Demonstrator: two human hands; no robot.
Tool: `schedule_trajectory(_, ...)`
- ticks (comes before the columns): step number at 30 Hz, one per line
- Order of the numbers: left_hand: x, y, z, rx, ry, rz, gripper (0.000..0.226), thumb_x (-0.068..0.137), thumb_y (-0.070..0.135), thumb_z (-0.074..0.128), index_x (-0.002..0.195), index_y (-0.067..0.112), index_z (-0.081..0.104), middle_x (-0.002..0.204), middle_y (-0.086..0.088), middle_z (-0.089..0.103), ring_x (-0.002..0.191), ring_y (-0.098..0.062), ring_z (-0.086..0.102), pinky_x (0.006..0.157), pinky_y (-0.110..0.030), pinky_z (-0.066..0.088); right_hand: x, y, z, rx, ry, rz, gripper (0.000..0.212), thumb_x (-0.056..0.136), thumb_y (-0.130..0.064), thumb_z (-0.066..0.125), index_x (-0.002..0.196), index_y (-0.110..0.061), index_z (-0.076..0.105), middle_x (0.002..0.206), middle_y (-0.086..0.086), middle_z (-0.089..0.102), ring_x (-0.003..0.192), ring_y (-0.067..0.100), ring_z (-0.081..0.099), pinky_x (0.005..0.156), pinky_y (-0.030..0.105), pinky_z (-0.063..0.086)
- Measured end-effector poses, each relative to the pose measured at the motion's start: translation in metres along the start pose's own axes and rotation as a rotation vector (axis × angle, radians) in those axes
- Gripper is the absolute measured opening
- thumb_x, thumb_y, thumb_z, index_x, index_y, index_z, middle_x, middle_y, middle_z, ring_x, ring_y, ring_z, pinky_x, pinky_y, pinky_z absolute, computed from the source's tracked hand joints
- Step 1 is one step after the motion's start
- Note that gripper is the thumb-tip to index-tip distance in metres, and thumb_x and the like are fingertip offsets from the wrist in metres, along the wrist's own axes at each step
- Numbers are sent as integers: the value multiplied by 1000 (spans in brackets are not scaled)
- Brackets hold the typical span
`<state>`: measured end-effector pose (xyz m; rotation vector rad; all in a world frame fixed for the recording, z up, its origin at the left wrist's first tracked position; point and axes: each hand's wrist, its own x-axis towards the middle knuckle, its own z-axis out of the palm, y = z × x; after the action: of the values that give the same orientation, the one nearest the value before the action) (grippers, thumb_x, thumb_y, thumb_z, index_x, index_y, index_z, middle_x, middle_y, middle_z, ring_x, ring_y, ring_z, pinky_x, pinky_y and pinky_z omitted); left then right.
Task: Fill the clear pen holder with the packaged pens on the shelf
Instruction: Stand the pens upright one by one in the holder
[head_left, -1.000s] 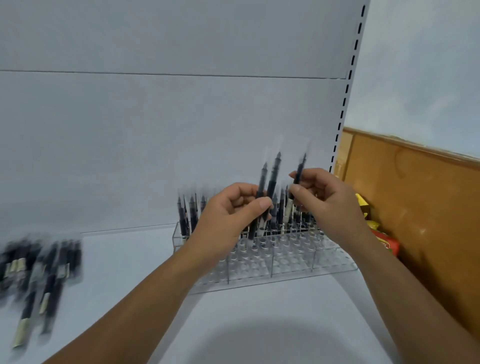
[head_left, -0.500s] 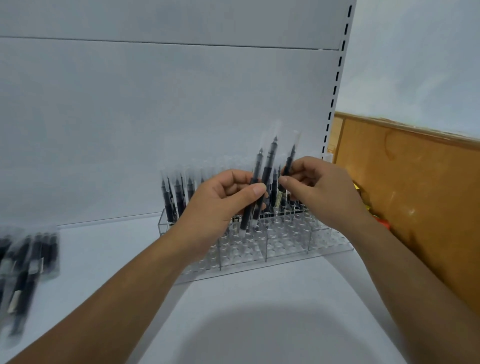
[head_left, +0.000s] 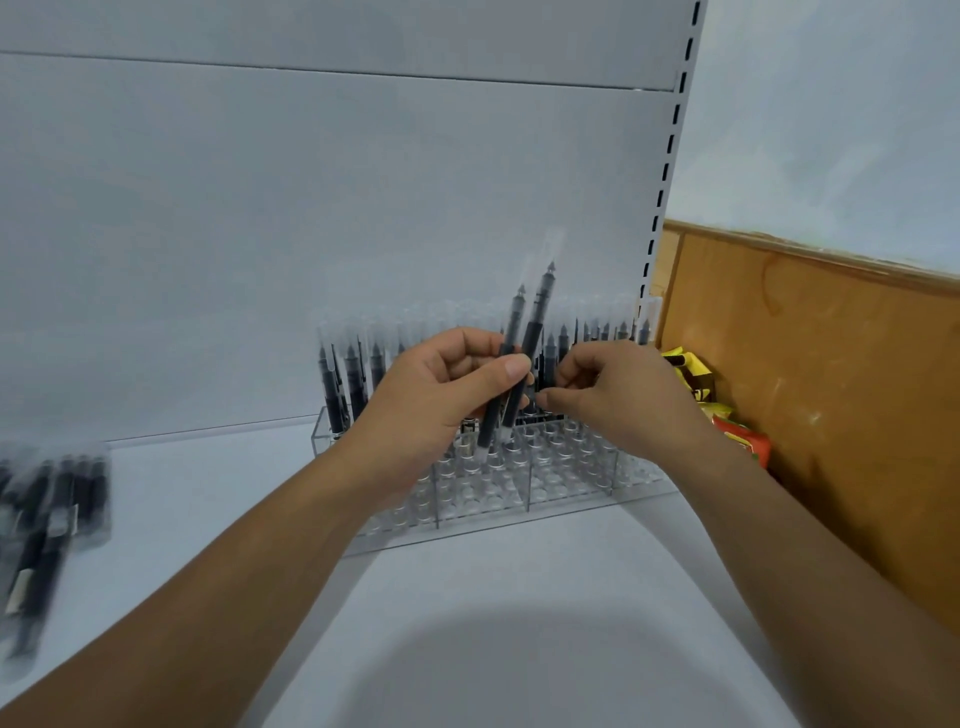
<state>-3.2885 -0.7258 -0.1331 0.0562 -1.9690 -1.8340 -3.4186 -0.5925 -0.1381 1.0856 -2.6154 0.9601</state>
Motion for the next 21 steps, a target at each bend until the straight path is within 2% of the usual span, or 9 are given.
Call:
schedule_trajectory(3,0,0,0,-8,1,-7,15,88,13,65,102,8,65,83,-2,74,75,-10,70,66,-16,52,-3,1,-7,11,-59,-1,16,81,-42,75,80,-28,67,69,-13,62,61,2,55,54,18,36)
schedule_trajectory(6,0,0,-1,-6,-5,-15,13,88,15,65,100,10,66,84,-2,74,76,-9,69,65,-16,52,-7,3,-15,123,41,-17,10,86,-40,70,84,-30,71,75,-10,67,64,0,57,58,16,40)
schedule_trajectory(8,0,0,-1,1,-5,-22,14,87,16,66,100,11,66,85,-3,74,78,-10,70,65,-17,53,-9,0,-21,367,115,-30,12,89,-36,67,84,-27,72,76,-4,70,61,4,55,57,17,43)
schedule_trajectory(11,1,-1,-2,15,-8,-28,19,84,18,68,101,10,66,86,-3,74,79,-12,70,69,-21,57,-15,-11,-25,719,41,-84,12,89,-31,67,92,-21,73,77,-2,71,58,6,53,52,15,42)
schedule_trajectory(14,1,-1,-1,26,-2,-30,26,77,22,71,100,10,67,86,-3,74,81,-11,70,70,-19,55,-17,-17,-19,781,17,-128,8,85,-27,70,89,-21,71,68,-4,63,59,8,52,52,17,42)
schedule_trajectory(16,0,-1,0,37,-6,-32,22,79,21,71,99,11,67,85,-2,74,79,-11,69,68,-19,56,-17,-18,-16,805,44,-109,5,85,-23,71,87,-18,70,64,-5,59,57,8,52,51,18,42)
schedule_trajectory(19,-1,1,0,36,5,-40,19,84,21,67,99,10,69,80,-1,73,70,-9,67,55,-19,52,-16,-17,-20,901,73,-90,4,86,-19,70,88,-15,69,69,-3,65,55,8,54,50,19,42)
schedule_trajectory(21,-1,1,0,16,36,-40,19,85,21,66,101,11,69,80,0,74,72,-7,68,57,-15,50,-13,-15,-26,1008,156,-66,3,88,-17,67,90,-14,68,76,-3,69,52,6,53,48,18,42)
